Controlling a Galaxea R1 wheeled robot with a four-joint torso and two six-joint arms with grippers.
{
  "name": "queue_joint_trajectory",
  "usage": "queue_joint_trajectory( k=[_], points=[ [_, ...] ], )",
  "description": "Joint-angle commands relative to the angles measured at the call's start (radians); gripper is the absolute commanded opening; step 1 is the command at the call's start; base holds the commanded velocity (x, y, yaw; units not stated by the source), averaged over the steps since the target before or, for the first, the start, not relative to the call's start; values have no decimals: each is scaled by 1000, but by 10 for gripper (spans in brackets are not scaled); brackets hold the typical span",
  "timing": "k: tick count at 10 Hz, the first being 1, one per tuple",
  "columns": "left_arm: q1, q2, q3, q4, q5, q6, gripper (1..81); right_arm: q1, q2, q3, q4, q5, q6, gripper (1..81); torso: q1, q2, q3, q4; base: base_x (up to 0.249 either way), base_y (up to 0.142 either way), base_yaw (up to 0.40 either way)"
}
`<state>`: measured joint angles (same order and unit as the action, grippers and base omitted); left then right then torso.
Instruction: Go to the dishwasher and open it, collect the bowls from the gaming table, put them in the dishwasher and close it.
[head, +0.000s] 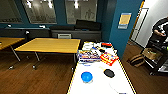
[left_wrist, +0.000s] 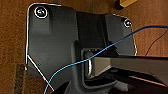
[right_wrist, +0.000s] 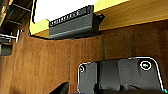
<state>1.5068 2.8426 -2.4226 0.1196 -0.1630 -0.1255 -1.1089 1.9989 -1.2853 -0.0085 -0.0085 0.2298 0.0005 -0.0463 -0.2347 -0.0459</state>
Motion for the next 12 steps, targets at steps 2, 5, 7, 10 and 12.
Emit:
queue_joint_trajectory(
  k=[2, 5, 7, 10, 12],
  points=[
    [-24, -9, 6, 8, 49, 7, 811, 273, -70, -58, 171, -209, 6, 811, 0, 0, -37, 0, 0, 0, 0],
    [-24, -6, 6, 0, 49, 7, 811, 384, -62, -117, 225, -307, 52, 811, 1, 1, -103, 0, 0, 0, 0],
    [-24, -3, 6, -1, 49, 7, 811, 384, -46, -156, 217, -310, 62, 811, 1, 1, -108, 0, 0, 0, 0],
    [-24, -3, 3, 2, 49, 7, 811, 451, -7, -262, 234, -359, 147, 811, 1, 1, -108, 0, 0, 0, 0],
    [-24, 0, 3, -1, 46, 7, 811, 534, 14, -320, 236, -422, 195, 811, 1, 1, -109, 0, 0, 0, 0]
  ],
)
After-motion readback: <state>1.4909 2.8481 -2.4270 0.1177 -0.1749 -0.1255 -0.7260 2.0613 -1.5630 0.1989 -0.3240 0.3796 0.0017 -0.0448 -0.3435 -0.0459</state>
